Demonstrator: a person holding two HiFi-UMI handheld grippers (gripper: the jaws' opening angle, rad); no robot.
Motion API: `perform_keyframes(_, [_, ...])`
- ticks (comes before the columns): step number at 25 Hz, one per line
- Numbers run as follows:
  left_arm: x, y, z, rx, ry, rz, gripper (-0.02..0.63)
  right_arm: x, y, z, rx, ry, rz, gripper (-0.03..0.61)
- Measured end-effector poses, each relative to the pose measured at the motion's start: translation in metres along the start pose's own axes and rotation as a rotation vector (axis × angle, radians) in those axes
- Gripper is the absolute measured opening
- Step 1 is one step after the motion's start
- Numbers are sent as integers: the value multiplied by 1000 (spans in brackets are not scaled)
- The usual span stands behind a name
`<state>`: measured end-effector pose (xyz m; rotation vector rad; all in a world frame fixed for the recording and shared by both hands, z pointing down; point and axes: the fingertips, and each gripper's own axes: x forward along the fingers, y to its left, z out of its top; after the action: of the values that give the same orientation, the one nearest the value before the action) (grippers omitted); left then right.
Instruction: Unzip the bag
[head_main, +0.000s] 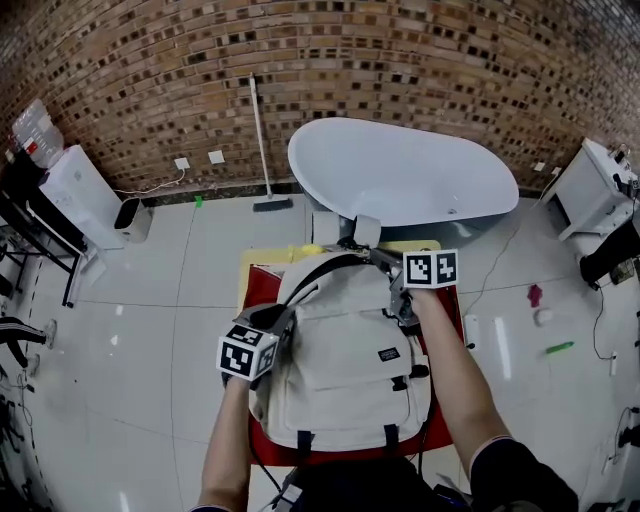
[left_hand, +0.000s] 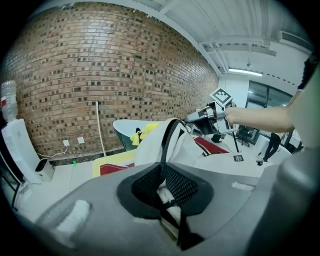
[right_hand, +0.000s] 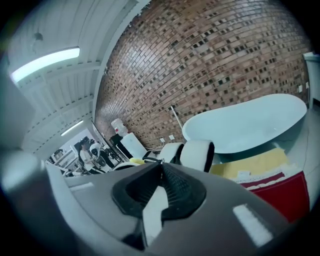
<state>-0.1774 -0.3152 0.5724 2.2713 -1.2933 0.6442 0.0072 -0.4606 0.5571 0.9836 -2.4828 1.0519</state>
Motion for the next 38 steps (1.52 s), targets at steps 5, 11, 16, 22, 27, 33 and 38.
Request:
perform_keyframes(5, [0, -2, -5, -4, 11, -17, 38, -22, -30, -13, 55, -37, -42, 26])
perform_keyframes(11, [2, -3, -6, -9, 28, -24, 40, -44, -64, -34, 134, -69, -90, 28])
perform_keyframes(16, [5, -4, -2, 12, 45, 0, 43, -54, -77, -51, 183, -78, -87, 28])
perform_keyframes(22, [0, -21, 51, 121, -46, 27, 110, -58, -55, -37, 108, -93, -37, 23])
perform_keyframes(27, [64, -70, 93, 444, 6, -34, 134, -60, -43, -35, 95, -97, -13, 21])
perform_keyframes(33, [139, -101, 85, 749, 168, -61, 149, -67, -28, -33, 84, -93, 28, 20])
perform_keyframes(38, [144, -86, 87, 750, 187, 0, 77, -64, -43, -35, 165, -97, 13, 18])
